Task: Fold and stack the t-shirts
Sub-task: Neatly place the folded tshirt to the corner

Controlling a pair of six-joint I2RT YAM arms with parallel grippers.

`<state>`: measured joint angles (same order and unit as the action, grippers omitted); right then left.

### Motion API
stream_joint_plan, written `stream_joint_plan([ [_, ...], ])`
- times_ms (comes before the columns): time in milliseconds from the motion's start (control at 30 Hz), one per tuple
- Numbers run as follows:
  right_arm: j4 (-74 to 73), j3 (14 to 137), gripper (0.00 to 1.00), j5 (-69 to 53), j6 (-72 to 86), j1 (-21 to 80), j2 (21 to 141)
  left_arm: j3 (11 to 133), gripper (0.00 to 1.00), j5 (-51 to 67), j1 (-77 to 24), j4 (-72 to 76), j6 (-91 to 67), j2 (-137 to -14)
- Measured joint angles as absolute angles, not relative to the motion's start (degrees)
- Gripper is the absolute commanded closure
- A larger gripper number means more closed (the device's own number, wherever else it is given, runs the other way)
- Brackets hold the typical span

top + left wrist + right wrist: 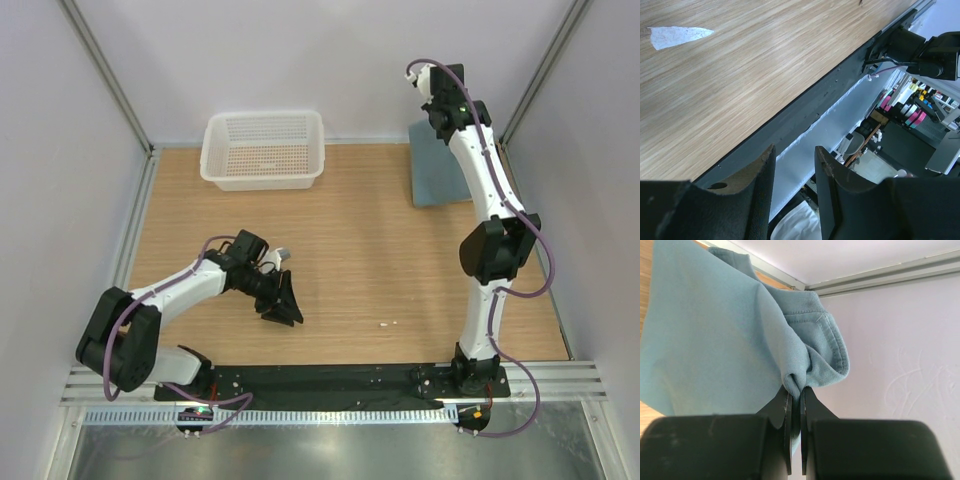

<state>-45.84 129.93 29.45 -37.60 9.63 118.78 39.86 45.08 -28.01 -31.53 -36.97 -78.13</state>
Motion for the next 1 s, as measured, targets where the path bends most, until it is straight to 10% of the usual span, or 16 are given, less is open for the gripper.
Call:
stream_joint_plan([
  [1000, -31.3, 133.5, 0.98, 26.8, -41.3, 2.0, 132.4, 39.9, 0.61, 46.8, -28.0, -31.5, -36.7, -82.1],
])
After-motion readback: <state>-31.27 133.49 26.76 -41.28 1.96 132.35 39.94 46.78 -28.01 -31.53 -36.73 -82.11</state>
